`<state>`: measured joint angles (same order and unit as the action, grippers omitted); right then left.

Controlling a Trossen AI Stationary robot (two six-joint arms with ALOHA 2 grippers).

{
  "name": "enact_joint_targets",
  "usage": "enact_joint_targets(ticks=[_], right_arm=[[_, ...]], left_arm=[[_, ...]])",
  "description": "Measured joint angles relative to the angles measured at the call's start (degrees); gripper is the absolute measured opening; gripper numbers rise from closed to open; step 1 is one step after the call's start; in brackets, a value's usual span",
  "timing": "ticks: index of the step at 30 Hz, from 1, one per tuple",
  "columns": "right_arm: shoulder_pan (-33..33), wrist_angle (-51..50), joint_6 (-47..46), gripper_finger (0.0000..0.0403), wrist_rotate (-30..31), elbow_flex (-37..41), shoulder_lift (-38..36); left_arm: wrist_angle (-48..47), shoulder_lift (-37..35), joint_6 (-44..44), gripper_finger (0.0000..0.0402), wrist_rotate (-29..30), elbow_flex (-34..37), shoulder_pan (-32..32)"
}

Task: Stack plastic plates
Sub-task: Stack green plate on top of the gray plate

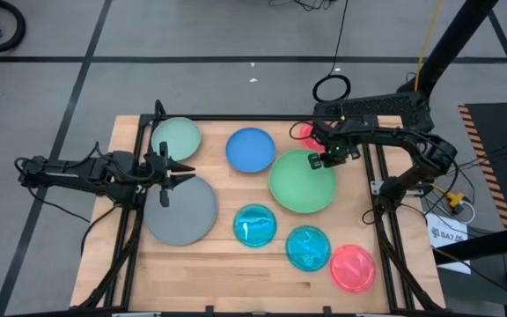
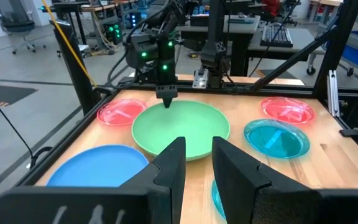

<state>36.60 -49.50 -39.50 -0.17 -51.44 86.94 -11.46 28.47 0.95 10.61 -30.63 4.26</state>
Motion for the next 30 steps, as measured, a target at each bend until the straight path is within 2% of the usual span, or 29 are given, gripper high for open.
enact_joint_targets(ticks=[4,10,18,26,30], right_arm=[[-0.47,0.35,-0.06,0.0009,-0.39,-0.03,-0.17],[-0.48,0.14,0.17,0.0011,-0.46,-0.07,-0.94],[-0.67,-0.69,1.2,0.0004,-5.96,-1.24,-6.73],[-5.91,3.52,-2.16,0.0003,-7.54,-2.19,-12.51],[-9.99,9.64,-5.51,0.0003,-7.52,-2.19,-13.31]], left_arm=[[0.02,0.0,0.0,0.0085,0.0,0.0,0.01],[0.08,0.0,0.29,0.0085,0.0,0.0,0.0],[0.17,0.02,1.12,0.0085,-0.01,0.0,0.01],[0.15,0.0,1.62,0.0085,0.0,0.0,-0.01],[0.37,0.01,1.79,0.0085,0.0,0.0,0.0]])
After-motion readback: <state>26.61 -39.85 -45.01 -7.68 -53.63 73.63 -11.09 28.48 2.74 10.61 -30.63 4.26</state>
